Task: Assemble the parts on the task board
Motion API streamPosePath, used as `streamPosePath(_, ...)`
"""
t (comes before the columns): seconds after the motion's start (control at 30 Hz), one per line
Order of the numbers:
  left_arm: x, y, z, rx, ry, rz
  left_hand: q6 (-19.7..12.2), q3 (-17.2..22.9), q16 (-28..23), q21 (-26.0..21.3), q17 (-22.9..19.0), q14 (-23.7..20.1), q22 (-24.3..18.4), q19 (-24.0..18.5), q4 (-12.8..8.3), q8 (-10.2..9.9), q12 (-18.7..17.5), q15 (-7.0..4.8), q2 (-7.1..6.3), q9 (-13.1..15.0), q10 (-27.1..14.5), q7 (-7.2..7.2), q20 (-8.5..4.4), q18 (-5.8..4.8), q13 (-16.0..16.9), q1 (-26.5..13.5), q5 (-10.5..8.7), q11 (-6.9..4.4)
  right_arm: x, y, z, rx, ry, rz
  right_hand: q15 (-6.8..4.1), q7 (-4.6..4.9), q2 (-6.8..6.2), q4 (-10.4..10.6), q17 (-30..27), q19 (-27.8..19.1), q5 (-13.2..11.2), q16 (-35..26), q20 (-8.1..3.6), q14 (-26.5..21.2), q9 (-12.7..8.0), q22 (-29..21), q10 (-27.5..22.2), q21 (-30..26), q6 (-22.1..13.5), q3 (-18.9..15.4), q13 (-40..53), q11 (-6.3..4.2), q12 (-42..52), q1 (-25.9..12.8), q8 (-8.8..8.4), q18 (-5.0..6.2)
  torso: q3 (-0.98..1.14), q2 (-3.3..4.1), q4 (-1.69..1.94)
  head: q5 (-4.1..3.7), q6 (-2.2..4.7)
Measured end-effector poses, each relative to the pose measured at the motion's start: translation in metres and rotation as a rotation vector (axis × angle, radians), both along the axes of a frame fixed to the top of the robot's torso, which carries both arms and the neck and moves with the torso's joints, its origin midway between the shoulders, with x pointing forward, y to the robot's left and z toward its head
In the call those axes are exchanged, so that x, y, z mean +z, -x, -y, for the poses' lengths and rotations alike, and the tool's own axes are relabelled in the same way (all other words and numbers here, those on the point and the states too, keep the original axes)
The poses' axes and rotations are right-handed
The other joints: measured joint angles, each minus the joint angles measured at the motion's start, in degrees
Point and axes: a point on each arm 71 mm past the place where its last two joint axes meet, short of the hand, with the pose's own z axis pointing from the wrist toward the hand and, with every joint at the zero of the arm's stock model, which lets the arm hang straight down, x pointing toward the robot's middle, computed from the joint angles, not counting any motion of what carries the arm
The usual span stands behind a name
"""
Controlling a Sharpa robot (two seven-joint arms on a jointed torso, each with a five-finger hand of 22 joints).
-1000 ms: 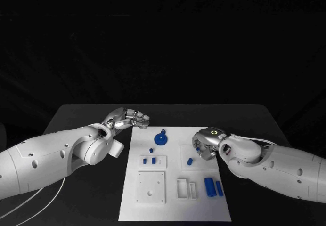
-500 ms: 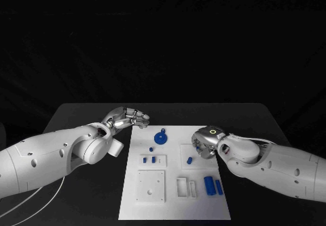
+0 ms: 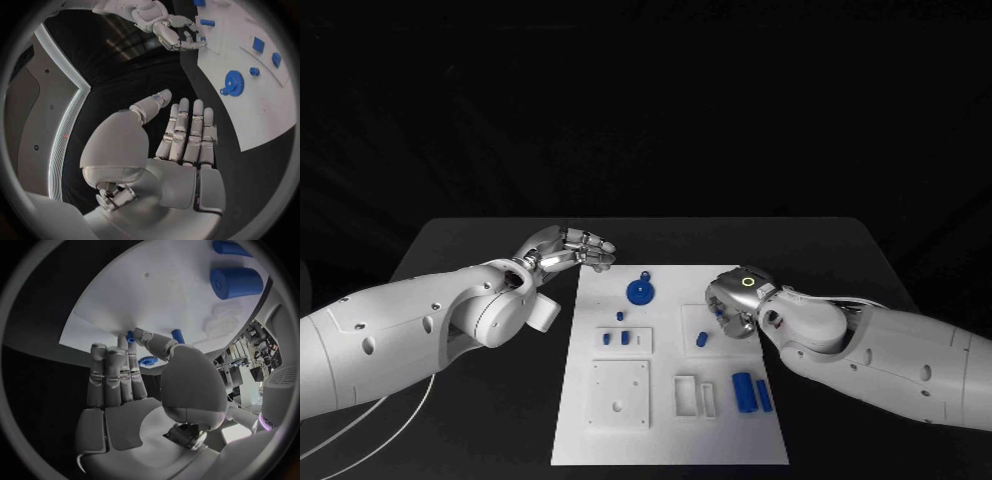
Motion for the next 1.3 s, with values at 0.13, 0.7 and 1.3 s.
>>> streamPosePath(0.13, 0.000, 0.000, 0.000, 0.001, -0.002, 0.001, 0.00, 0.00, 0.00, -0.22, 0.05, 0.00, 0.00, 0.00, 0.00, 0.00, 0.00, 0.00, 0.00, 0.00, 0.00, 0.00, 0.00, 0.00, -0.04, 0.00, 0.00, 0.00, -0.001, 0.001, 0.000, -0.002, 0.003, 0.015, 0.00, -0.27, 0.00, 0.07, 0.11, 0.00, 0.00, 0.00, 0.00, 0.00, 0.03, 0.03, 0.19, 0.05, 0.29, 0.39, 0.23, -0.19, 0.03, -0.01, -0.02, 0.00, 0.02, 0.00, -0.01, -0.20, -0.01)
streamPosePath(0.7, 0.000, -0.002, -0.004, -0.005, -0.048, 0.033, 0.00, 0.00, -0.22, -0.22, 0.18, 0.00, -0.01, 0.00, 0.00, 0.00, 0.00, 0.00, 0.22, 0.00, 0.00, 0.00, 0.00, 0.00, -0.12, 0.23, 0.00, 0.00, 0.014, 0.005, 0.003, -0.007, -0.044, 0.037, -0.02, -0.16, -0.16, 0.07, 0.33, 0.22, -0.06, 0.22, -0.02, 0.00, 0.39, 0.02, 0.62, 0.51, 0.59, 0.70, 0.52, -0.41, 0.05, -0.16, 0.41, 0.00, 0.00, -0.03, -0.01, -0.25, 0.19)
streamPosePath(1.3, -0.001, -0.005, -0.009, 0.009, -0.059, 0.039, -0.20, 0.00, -0.22, -0.22, 0.28, 0.00, 0.00, 0.20, 0.00, 0.00, 0.00, 0.00, 0.22, 0.00, 0.00, 0.21, 0.21, 0.01, -0.18, 0.23, 0.00, 0.00, 0.050, 0.014, -0.005, 0.016, -0.188, 0.049, -0.11, -0.17, -0.31, -0.09, 0.37, 0.39, -0.22, 0.43, -0.01, 0.08, 0.24, 0.01, 0.76, 0.50, 0.58, 0.85, 0.51, -0.43, 0.03, -0.31, 0.41, 0.01, 0.00, -0.03, 0.00, -0.15, 0.62)
